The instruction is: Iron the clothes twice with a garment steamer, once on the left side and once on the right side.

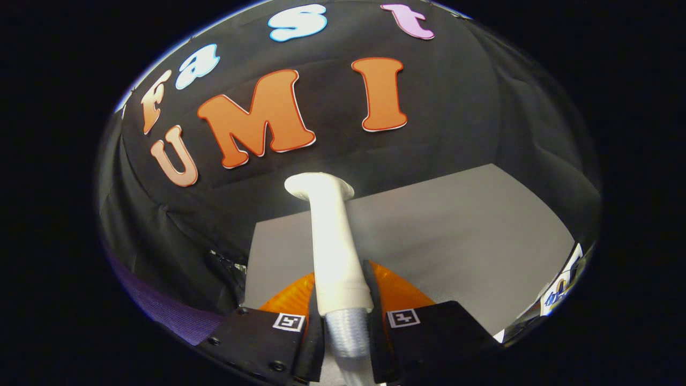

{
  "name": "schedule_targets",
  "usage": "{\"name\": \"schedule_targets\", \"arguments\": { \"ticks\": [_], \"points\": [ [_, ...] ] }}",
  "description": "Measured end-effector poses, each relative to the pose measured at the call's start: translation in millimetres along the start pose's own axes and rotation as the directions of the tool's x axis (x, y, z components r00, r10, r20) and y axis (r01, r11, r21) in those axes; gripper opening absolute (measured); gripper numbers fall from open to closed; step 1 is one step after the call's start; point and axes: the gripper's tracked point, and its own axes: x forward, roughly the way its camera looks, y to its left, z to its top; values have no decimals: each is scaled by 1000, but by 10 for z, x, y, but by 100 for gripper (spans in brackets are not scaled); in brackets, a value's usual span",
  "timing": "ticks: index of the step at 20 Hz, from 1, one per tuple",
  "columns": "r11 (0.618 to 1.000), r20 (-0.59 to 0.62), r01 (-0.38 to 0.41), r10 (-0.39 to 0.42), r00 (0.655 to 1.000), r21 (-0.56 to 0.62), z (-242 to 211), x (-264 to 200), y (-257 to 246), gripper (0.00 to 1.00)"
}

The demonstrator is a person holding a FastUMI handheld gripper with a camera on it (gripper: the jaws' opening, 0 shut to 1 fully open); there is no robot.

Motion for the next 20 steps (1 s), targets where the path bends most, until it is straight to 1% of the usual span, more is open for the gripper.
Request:
{"name": "schedule_targets", "arguments": {
  "ticks": [2, 4, 8, 11, 15, 20],
  "points": [
    [1000, 52, -2, 1, 999, 16, 76, -233, 13, 42],
    [1000, 109, -3, 2, 994, 5, 159, -515, 63, 42],
    [1000, 230, -10, 10, 973, -3, 295, -1190, 195, 42],
    [1000, 320, 10, -10, 947, 2, 343, -1743, 278, 42],
    [998, 422, 50, -58, 905, 31, 306, -2436, 408, 42],
    [994, 510, 90, -108, 854, 60, 27, -3246, 669, 42]
  ]
}}
